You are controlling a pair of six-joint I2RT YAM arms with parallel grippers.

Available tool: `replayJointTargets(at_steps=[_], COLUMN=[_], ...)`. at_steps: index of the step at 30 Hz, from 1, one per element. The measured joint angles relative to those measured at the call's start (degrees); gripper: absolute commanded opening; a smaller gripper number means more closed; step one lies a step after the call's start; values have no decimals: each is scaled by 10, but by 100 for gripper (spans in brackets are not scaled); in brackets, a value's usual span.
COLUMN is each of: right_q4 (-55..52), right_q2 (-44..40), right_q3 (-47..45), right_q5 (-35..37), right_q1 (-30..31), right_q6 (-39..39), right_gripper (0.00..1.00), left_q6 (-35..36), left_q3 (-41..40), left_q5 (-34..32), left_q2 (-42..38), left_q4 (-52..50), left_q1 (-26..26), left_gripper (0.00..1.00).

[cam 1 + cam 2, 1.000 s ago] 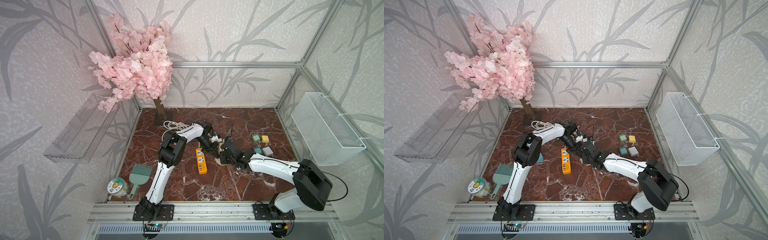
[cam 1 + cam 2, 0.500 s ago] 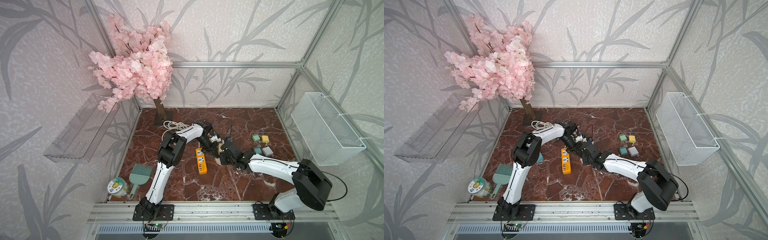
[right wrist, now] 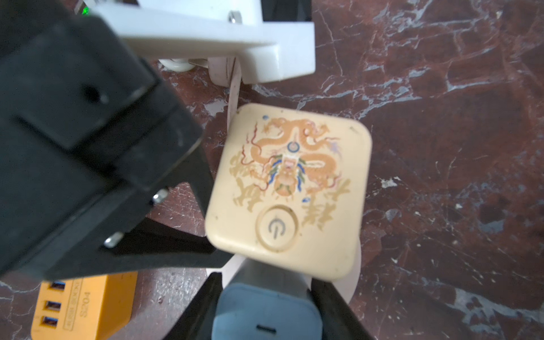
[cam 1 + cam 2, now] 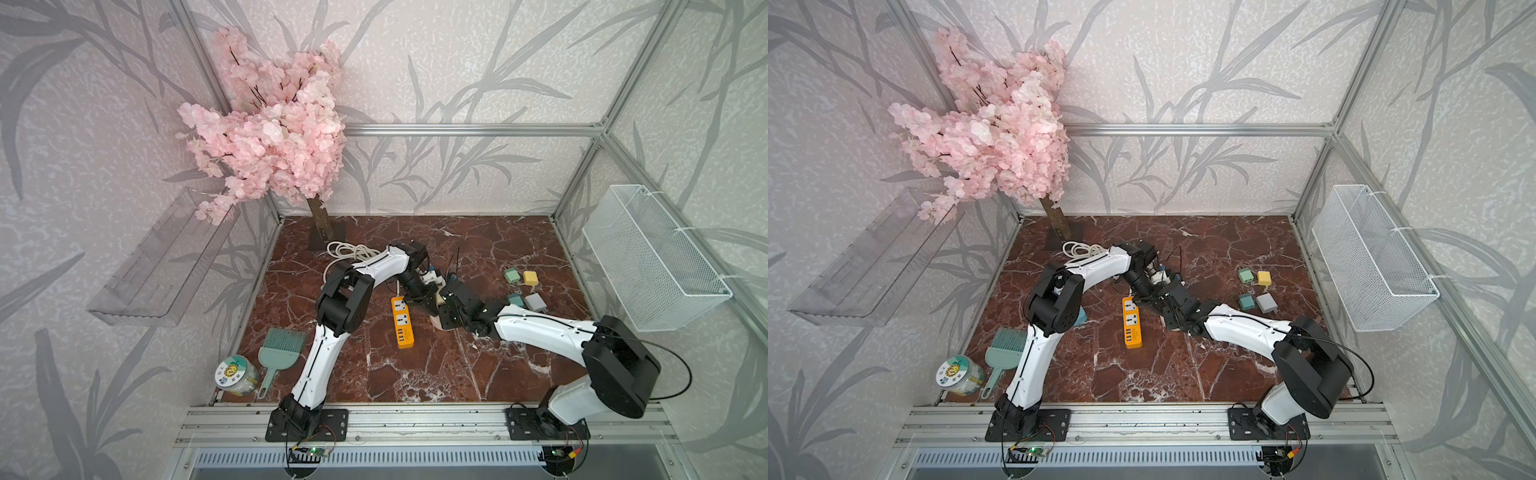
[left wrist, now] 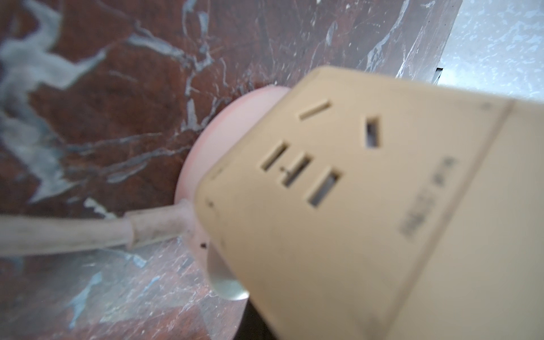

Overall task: Pull the plug off the socket
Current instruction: Remove the plug from the socket.

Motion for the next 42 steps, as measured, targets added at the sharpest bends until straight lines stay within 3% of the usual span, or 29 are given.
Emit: replayJointTargets(at_steps=[8, 13, 24, 29, 42], right_q4=[109, 119, -40, -52, 71], right_q2=[-58, -61, 21, 25, -84], right_q3=[-103, -108, 38, 45, -105], right_q5=[31, 38, -1, -11, -9], right_q1=[26, 28, 2, 0, 13], right_q6=[-7, -17, 6, 17, -10], right_gripper=[0, 0, 0, 0, 0], left_q6=[-6, -6, -6, -6, -5], left_q3=[5, 8, 11, 11, 11], left_q5=[-16, -22, -41, -45, -41], left_q2=[0, 0, -5, -5, -4], left_q4=[-15, -20, -22, -22, -34], left_q1=[-12, -14, -14, -12, -30], left_gripper=[0, 0, 0, 0, 0])
